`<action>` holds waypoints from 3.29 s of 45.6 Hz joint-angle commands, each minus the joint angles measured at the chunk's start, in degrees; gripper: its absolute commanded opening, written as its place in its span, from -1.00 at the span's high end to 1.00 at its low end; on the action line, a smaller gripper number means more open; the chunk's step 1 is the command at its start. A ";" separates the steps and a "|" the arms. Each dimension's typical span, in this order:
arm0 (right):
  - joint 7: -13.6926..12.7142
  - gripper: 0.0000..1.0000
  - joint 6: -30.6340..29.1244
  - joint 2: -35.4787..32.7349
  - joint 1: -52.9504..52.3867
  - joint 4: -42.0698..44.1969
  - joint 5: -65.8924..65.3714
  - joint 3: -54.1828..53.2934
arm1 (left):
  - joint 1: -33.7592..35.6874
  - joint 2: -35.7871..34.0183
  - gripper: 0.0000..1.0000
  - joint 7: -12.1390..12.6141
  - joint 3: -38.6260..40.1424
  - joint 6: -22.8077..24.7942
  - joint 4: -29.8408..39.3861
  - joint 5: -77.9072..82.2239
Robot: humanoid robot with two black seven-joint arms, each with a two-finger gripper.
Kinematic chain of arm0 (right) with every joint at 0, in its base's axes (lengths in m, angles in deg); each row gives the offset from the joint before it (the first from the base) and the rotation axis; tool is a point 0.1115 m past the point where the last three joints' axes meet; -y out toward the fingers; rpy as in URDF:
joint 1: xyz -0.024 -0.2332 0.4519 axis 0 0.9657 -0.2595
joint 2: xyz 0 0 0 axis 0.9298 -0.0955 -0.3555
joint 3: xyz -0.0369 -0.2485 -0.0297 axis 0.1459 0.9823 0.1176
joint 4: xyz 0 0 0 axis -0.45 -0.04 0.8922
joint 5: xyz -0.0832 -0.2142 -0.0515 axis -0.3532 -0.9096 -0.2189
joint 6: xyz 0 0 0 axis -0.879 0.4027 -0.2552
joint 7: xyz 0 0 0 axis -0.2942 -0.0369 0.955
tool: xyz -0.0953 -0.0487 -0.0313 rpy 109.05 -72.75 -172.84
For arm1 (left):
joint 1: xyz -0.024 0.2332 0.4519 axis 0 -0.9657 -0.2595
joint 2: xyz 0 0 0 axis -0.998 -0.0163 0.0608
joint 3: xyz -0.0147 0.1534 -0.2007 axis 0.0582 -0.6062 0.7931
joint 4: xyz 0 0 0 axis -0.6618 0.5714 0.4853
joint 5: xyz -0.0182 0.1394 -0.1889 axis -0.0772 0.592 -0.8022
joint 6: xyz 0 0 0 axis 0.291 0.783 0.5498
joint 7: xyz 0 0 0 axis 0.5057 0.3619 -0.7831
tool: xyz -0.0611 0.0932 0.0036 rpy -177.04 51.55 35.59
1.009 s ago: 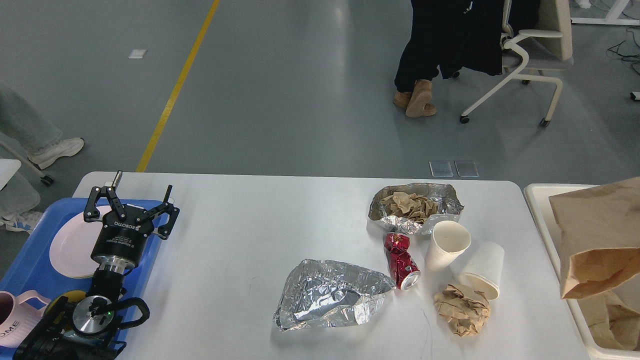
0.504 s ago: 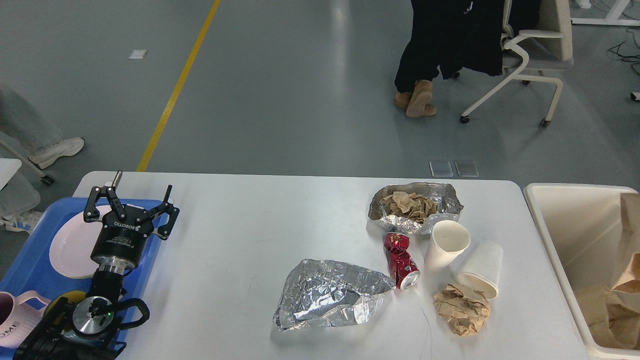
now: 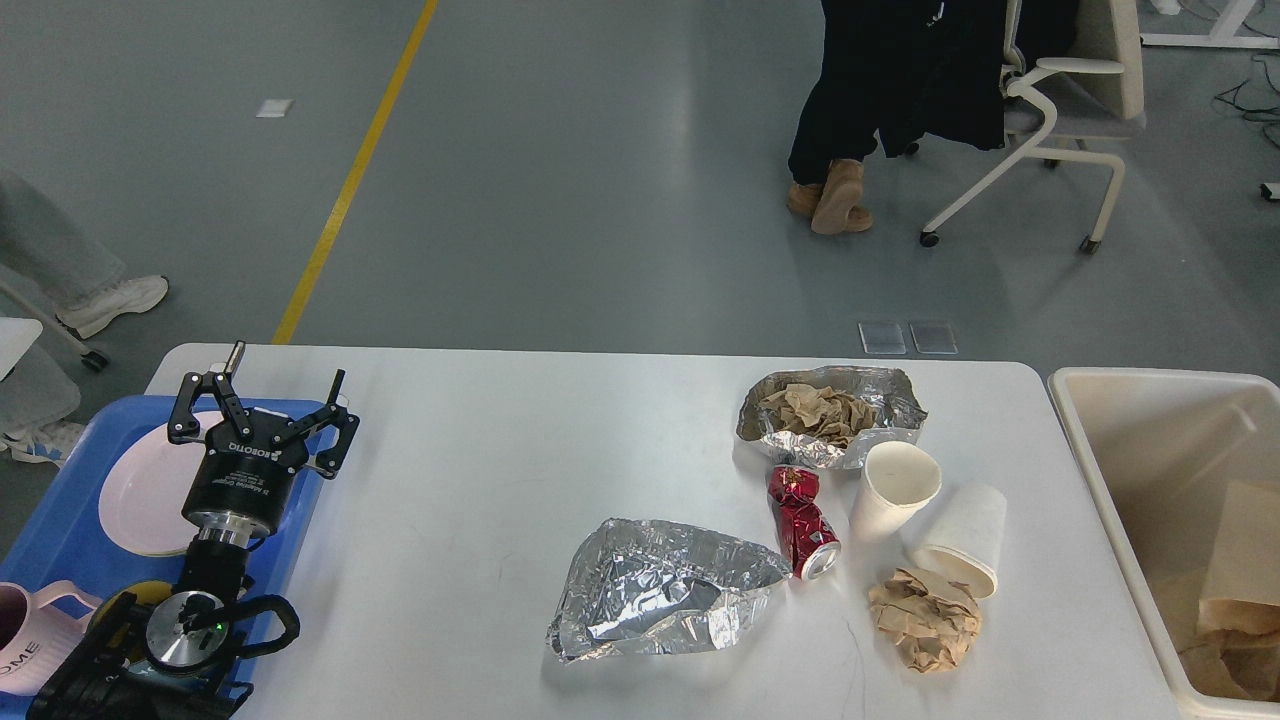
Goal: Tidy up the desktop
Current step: 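Lift the second paper bag and drop it into the white bin, then raise the right gripper out of the bin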
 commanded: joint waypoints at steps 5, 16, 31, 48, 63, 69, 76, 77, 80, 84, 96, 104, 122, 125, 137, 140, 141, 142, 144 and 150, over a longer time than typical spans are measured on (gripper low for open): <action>0.26 1.00 5.97 8.94 13.08 12.00 0.08 -6.37 | -0.01 0.00 -0.93 0.00 0.00 -0.01 0.00 -0.01; 0.26 1.00 12.83 14.05 18.80 15.08 0.09 -7.34 | -0.01 0.00 -0.93 0.00 -0.09 -0.02 0.00 -0.01; 0.52 1.00 15.82 16.95 21.96 16.40 0.08 -11.47 | -0.01 0.00 -0.93 0.00 0.00 0.07 0.00 -0.01; 0.61 -0.83 23.90 17.21 22.84 16.66 0.08 -11.47 | -0.01 0.00 -0.93 0.00 0.00 -0.02 0.00 -0.01; 0.61 -1.00 25.58 16.69 23.90 16.57 0.08 -11.21 | -0.01 0.00 -0.93 0.00 0.00 0.07 0.00 -0.01; 0.61 -1.00 25.40 15.64 22.33 15.43 0.08 -11.47 | -0.01 0.00 -0.93 0.00 0.00 -0.01 0.00 -0.01; -0.36 -1.00 24.26 7.30 15.03 6.23 -0.97 -10.86 | -0.01 0.00 -0.93 0.00 0.00 -0.02 0.00 -0.01; -0.45 -1.00 23.91 5.89 13.54 3.77 -1.14 -10.68 | -0.01 0.00 -0.93 0.00 0.00 -0.02 0.00 -0.01; -1.76 -1.00 23.03 2.37 8.01 -3.09 -2.81 -8.67 | -0.01 0.00 -0.93 0.00 0.00 -0.02 0.00 -0.01; -4.66 -1.00 20.40 0.17 -1.30 -11.36 -7.03 -2.26 | -0.01 0.00 -0.93 0.00 0.00 -0.02 0.00 -0.01; -5.98 -1.00 7.40 3.66 -35.22 -31.14 -7.65 23.14 | -0.01 0.00 -0.93 0.00 0.00 0.07 0.00 -0.01; -5.98 -1.00 -16.40 15.97 -52.98 -33.87 -7.47 30.89 | -0.01 0.00 -0.93 0.00 0.00 0.07 0.00 -0.01; -5.37 -1.00 -28.04 20.99 -94.56 -66.47 2.36 30.01 | -0.01 0.00 -0.93 0.00 0.00 -0.02 0.00 -0.01; -5.02 -1.00 -25.93 20.99 -98.08 -69.81 4.73 31.50 | -0.01 0.00 -0.93 0.00 0.00 -0.02 0.00 -0.01; 4.04 -1.00 -21.79 23.45 -101.96 -74.74 7.12 35.02 | -0.01 0.00 -0.93 -0.09 0.00 -0.02 0.00 -0.01; 4.04 -1.00 -21.88 23.37 -101.87 -74.74 7.12 35.02 | -0.01 0.00 -0.93 0.00 0.00 -0.02 0.00 -0.01; 4.04 -1.00 -21.97 23.37 -101.87 -74.74 7.12 34.85 | -0.01 0.00 -0.93 0.00 0.00 -0.02 0.00 -0.01; 4.04 -1.00 -21.97 23.37 -101.87 -74.66 7.03 34.76 | -0.01 0.00 -0.93 0.00 0.00 -0.02 0.00 -0.01; 4.04 -1.00 -22.06 23.28 -101.70 -74.39 6.94 34.50 | -0.01 0.00 -0.93 0.00 0.00 -0.02 0.00 -0.01; 3.95 -1.00 -22.32 23.54 -100.56 -74.22 6.50 34.14 | -0.01 0.00 -0.93 0.00 0.00 -0.02 0.00 -0.01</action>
